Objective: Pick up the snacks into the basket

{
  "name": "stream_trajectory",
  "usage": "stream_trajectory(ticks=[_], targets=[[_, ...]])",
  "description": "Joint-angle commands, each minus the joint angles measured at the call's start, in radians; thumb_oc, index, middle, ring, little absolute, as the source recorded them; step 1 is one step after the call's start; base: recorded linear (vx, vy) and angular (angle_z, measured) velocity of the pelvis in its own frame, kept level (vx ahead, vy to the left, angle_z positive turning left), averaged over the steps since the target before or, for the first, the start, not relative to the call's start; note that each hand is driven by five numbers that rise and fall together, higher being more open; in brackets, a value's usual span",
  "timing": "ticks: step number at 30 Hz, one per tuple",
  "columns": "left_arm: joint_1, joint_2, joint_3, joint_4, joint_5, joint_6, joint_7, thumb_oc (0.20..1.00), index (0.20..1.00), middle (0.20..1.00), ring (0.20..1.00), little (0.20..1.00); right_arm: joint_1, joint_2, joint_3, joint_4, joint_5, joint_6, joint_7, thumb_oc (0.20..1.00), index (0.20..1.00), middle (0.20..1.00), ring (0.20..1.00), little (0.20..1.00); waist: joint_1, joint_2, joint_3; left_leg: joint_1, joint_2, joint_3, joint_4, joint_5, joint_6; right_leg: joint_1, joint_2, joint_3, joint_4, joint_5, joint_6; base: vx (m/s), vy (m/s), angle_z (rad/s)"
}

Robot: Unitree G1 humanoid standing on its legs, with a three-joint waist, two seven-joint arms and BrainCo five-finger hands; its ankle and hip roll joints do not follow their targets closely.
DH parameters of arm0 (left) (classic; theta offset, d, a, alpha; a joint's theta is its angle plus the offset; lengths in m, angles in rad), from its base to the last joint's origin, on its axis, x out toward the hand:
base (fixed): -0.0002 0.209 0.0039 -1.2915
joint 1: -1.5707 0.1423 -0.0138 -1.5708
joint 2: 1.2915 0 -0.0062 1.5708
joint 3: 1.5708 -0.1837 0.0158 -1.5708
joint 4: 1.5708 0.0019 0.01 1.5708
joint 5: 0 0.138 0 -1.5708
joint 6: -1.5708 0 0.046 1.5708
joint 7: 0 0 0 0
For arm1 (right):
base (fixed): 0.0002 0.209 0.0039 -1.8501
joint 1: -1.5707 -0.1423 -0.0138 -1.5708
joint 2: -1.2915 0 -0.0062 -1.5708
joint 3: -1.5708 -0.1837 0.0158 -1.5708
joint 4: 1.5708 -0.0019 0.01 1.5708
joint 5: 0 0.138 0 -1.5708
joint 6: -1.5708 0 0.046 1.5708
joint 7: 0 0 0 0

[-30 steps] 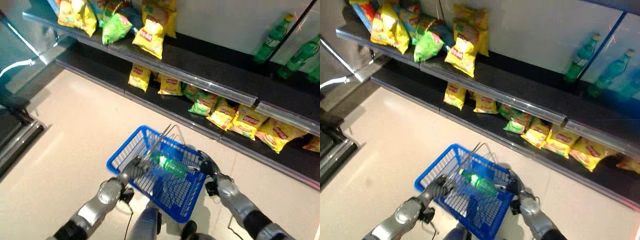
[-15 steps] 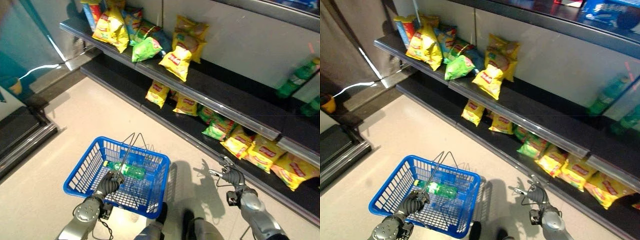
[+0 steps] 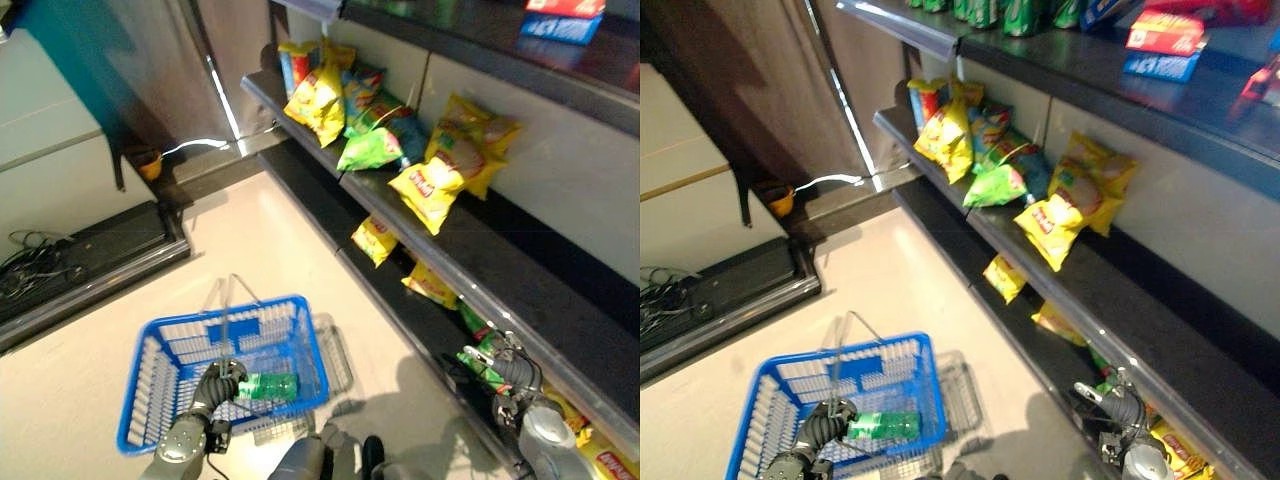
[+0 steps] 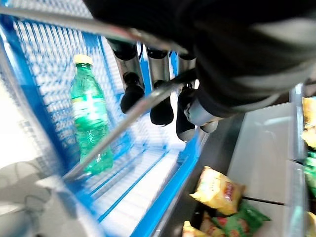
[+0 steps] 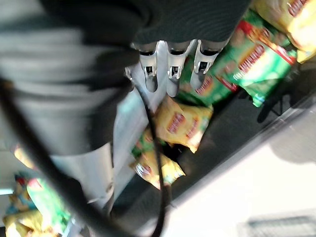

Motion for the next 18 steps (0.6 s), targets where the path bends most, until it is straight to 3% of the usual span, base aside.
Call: stream_trajectory(ticks=[1,3,4,5,6,8,10,15,16,17,18], targets=[[-0.061,0.051,0.032,-0.177,0.056,-0.109,0.024,0.2,0.2,0.2,0.2,0.2,-0.095,-0.065,0.042,-0.04,0.01,-0.035,-0.041,1.0,1.0,1.0,1.0,1.0,0.037,-0.009,0.016,0.172,0.084,-0.099,-0.415,0.122,0.018,0.075,-0.007,0.036,-0.088,0.011,0.177,0.21,0.05,-0.74],[-0.047,0.065,0.05,-0.182,0.049,-0.11,0.049,0.2,0.2,0.2,0.2,0.2,-0.169,-0.092,0.07,-0.025,-0.003,-0.025,-0.058,1.0,1.0,1.0,1.0,1.0,0.068,0.0,0.017,0.16,0.14,-0.227,-0.574,0.203,0.002,0.079,0.017,0.088,-0.045,-0.013,0.177,0.25,0.099,-0.96],[-0.047,0.065,0.052,-0.182,0.049,-0.11,0.049,0.2,0.2,0.2,0.2,0.2,-0.173,-0.093,0.072,-0.022,-0.003,-0.025,-0.058,1.0,1.0,1.0,1.0,1.0,0.067,-0.002,0.018,0.165,0.142,-0.225,-0.584,0.207,0.0,0.077,0.017,0.089,-0.039,-0.017,0.175,0.28,0.181,-1.14],[-0.041,0.078,0.064,-0.184,0.045,-0.106,0.058,0.2,0.2,0.2,0.2,0.2,-0.22,-0.112,0.078,-0.011,0.002,-0.014,-0.06,1.0,1.0,1.0,1.0,1.0,0.076,0.008,0.022,0.156,0.152,-0.217,-0.588,0.228,-0.015,0.083,0.014,0.115,-0.002,-0.043,0.176,0.25,0.22,-0.92],[-0.028,0.089,0.069,-0.187,0.046,-0.106,0.062,0.2,0.2,0.2,0.2,0.2,-0.253,-0.114,0.088,-0.014,-0.002,-0.009,-0.068,1.0,1.0,1.0,1.0,1.0,0.087,0.012,0.024,0.184,0.153,-0.205,-0.585,0.199,-0.007,0.08,0.015,0.13,0.035,-0.074,0.181,0.26,0.32,-0.95],[-0.023,0.094,0.079,-0.197,0.045,-0.106,0.066,0.2,0.2,0.2,0.2,0.2,-0.286,-0.118,0.095,-0.016,0.004,-0.009,-0.073,1.0,1.0,1.0,1.0,1.0,0.104,0.013,0.03,0.179,0.151,-0.204,-0.58,0.198,-0.006,0.057,0.015,0.146,0.06,-0.068,0.185,0.07,0.249,-1.2],[-0.054,0.146,0.08,-0.197,0.053,-0.125,0.09,0.2,0.2,0.2,0.2,0.2,-0.415,-0.156,0.109,0.027,0.023,-0.008,-0.097,1.0,1.0,1.0,1.0,1.0,0.122,0.01,0.072,0.138,0.116,-0.143,-0.542,0.183,0.002,-0.006,-0.037,0.162,0.086,-0.057,0.214,0.06,0.349,-1.57],[-0.055,0.174,0.102,-0.199,0.019,-0.146,0.127,0.2,0.2,0.2,0.2,0.2,-0.596,-0.223,0.151,0.11,0.024,0.004,-0.133,1.0,1.0,1.0,1.0,1.0,0.148,0.014,0.104,0.116,0.1,-0.064,-0.557,0.165,0.012,-0.036,-0.083,0.137,0.022,-0.001,0.242,0.03,0.208,-0.31],[-0.04,0.171,0.129,-0.212,-0.015,-0.154,0.159,0.2,0.2,0.2,0.2,0.2,-0.732,-0.244,0.193,0.176,0.033,0.009,-0.149,1.0,1.0,1.0,1.0,1.0,0.195,-0.007,0.123,0.111,0.116,-0.006,-0.583,0.157,0.003,-0.083,-0.125,-0.022,-0.012,0.065,0.25,-0.02,0.083,-0.67],[-0.031,0.166,0.141,-0.223,-0.02,-0.154,0.167,0.2,0.2,0.2,0.2,0.2,-0.774,-0.248,0.216,0.203,0.041,0.012,-0.151,1.0,1.0,1.0,1.0,1.0,0.208,-0.02,0.121,0.104,0.122,0.013,-0.597,0.16,0.001,-0.079,-0.14,-0.103,-0.047,0.081,0.251,0.01,0.064,-0.82],[-0.025,0.164,0.152,-0.238,-0.01,-0.15,0.169,0.2,0.2,0.2,0.2,0.2,-0.808,-0.253,0.217,0.236,0.06,0.014,-0.149,1.0,1.0,1.0,1.0,1.0,0.204,-0.018,0.119,0.089,0.12,0.01,-0.597,0.17,0.004,-0.074,-0.139,-0.104,-0.073,0.08,0.254,0.08,-0.046,-0.88]])
